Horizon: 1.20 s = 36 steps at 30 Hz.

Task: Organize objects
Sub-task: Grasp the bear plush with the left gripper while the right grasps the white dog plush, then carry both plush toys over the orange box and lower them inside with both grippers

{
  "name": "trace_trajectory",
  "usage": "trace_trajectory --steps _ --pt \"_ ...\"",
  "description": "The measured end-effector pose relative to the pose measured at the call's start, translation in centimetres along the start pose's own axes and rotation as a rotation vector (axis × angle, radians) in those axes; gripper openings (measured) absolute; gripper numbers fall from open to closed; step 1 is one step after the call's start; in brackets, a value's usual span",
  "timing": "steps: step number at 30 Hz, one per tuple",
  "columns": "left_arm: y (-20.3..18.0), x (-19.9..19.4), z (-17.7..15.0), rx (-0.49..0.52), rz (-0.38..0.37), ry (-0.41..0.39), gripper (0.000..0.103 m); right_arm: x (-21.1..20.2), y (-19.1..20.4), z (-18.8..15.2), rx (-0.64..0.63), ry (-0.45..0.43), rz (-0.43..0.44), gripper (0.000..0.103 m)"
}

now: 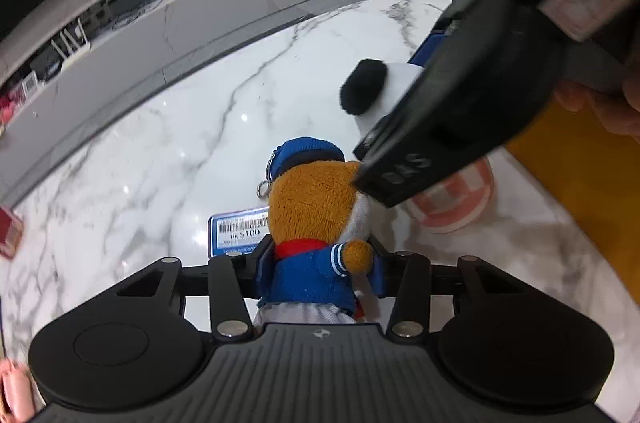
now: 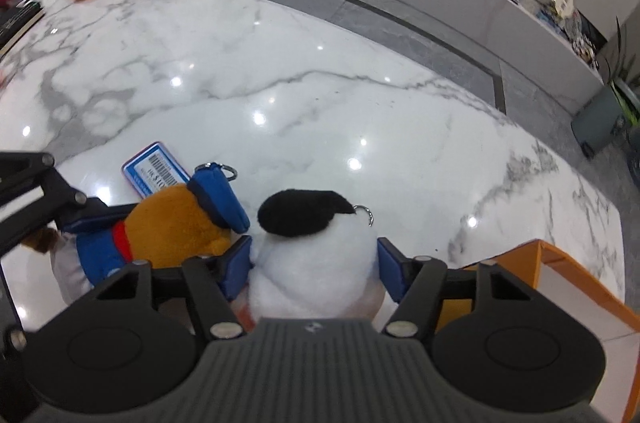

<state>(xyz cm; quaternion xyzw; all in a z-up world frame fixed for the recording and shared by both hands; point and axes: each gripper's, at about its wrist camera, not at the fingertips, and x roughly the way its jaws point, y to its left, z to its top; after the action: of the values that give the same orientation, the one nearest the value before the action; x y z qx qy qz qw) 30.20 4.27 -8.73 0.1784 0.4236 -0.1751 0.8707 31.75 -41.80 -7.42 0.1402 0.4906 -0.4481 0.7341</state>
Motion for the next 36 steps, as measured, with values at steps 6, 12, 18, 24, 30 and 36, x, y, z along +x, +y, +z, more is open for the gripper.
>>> trace_trajectory --steps 6,12,18,24,30,36 --pt "2.2 -3.0 -1.3 -0.187 -0.050 0.003 0.050 -2.7 -0.7 -0.9 -0.023 -0.023 0.080 0.063" --pt "3.1 -9.0 -1.2 -0.330 -0.107 -0.075 0.049 -8.3 -1.6 -1.6 -0.054 -0.104 0.182 0.063" --pt "2.5 -14.2 2.5 -0.390 -0.176 -0.176 0.049 -16.1 -3.9 -3.3 -0.115 -0.203 0.215 0.063" --pt "-0.4 -15.8 7.5 -0.380 -0.290 -0.225 0.049 -22.0 -9.0 -6.3 -0.142 -0.236 0.162 0.063" --pt "-5.9 -12.2 11.9 -0.317 -0.357 -0.191 0.049 -23.4 -14.2 -9.6 -0.181 -0.222 0.082 0.063" --pt "-10.0 -5.9 14.8 -0.250 -0.296 -0.083 0.049 -18.6 -18.3 -12.1 -0.179 -0.149 0.066 0.063"
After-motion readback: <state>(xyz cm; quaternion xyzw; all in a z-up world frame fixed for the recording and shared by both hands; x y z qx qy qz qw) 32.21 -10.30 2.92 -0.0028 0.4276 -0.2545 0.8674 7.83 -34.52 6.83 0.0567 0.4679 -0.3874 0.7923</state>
